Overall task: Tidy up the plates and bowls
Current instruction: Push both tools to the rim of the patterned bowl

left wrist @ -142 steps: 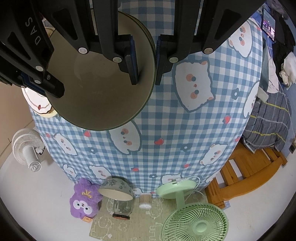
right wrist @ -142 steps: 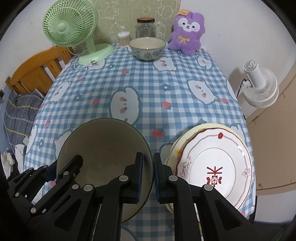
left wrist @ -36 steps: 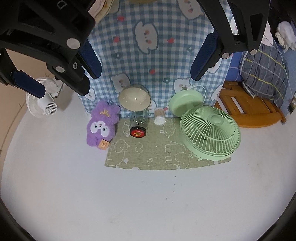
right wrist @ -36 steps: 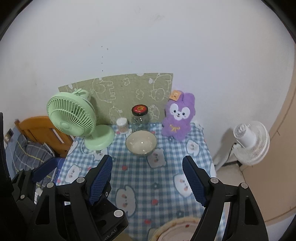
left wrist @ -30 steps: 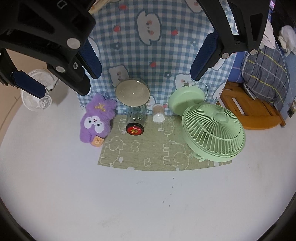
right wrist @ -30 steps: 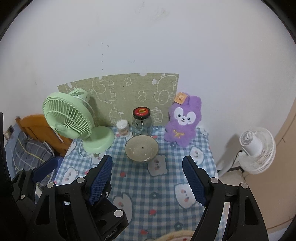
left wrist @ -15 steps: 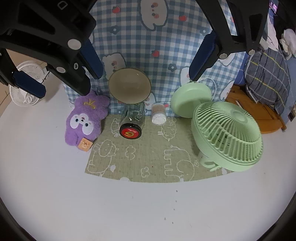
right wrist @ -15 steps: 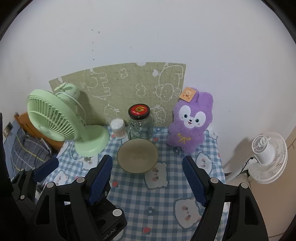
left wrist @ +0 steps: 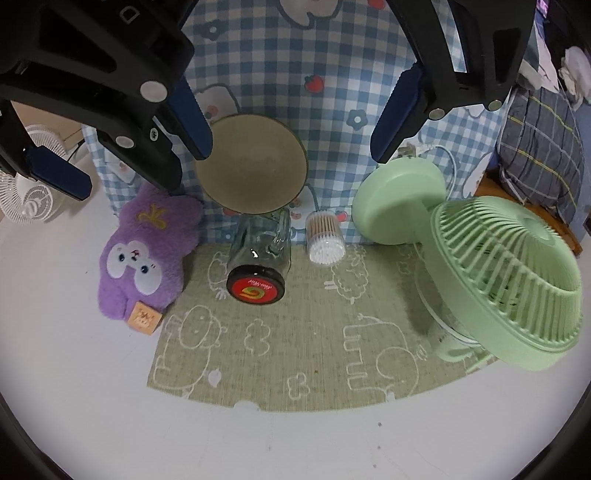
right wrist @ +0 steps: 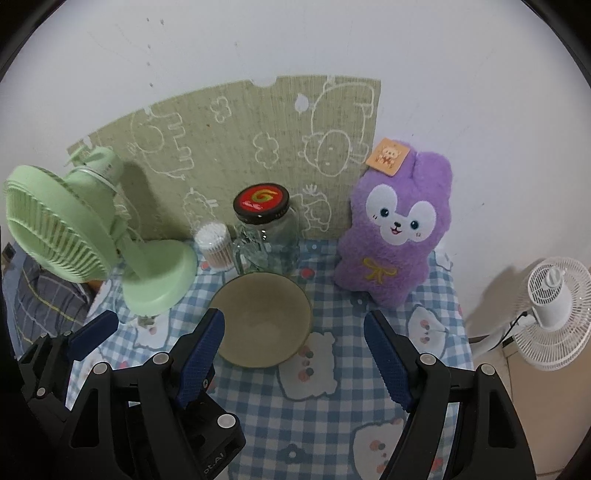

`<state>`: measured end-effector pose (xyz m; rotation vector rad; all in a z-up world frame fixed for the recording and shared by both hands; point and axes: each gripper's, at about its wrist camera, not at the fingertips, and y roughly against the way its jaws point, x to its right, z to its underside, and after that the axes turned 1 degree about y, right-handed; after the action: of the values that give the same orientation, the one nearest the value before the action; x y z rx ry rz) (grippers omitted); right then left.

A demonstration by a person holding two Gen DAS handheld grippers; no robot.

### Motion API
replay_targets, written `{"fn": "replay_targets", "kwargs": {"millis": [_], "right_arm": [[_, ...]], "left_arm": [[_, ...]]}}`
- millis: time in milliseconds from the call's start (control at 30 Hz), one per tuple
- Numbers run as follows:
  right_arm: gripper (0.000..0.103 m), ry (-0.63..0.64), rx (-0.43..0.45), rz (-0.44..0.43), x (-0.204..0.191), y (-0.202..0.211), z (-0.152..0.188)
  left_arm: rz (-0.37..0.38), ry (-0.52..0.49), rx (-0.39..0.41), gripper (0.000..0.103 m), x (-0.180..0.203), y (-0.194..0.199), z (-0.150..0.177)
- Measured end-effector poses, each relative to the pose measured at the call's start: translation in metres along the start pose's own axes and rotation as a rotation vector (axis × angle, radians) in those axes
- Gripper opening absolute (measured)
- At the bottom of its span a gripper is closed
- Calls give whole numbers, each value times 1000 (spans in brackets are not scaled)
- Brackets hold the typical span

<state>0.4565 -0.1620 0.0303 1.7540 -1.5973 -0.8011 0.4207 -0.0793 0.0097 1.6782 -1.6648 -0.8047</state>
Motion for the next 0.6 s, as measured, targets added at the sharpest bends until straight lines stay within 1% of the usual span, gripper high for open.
{"fn": "replay_targets", "kwargs": {"millis": [67,167,367,433,500,600], "right_arm": [[80,7,-2,8,0,-11,0],[80,2,-20,6,2,-31,-1],[76,-16,-24,-7,3,-63,-4],[74,-21,-26,-7,3,-73,-5],[70,-20,-36,-4,4,-83,-6],[68,-11,-45,-3,4,-93,-6]], "left_arm": [[8,1,-3,88,-3,-11,1],[9,2,-19,81,-4,-30,2],[-22,-9,-23,77,-6,-58,-2],[-29,-9,-21,73,-5,-67,-5],[-36,-11,-18,64,-5,-74,-6],[-16,-6,-32,60,-6,-87,-6]]}}
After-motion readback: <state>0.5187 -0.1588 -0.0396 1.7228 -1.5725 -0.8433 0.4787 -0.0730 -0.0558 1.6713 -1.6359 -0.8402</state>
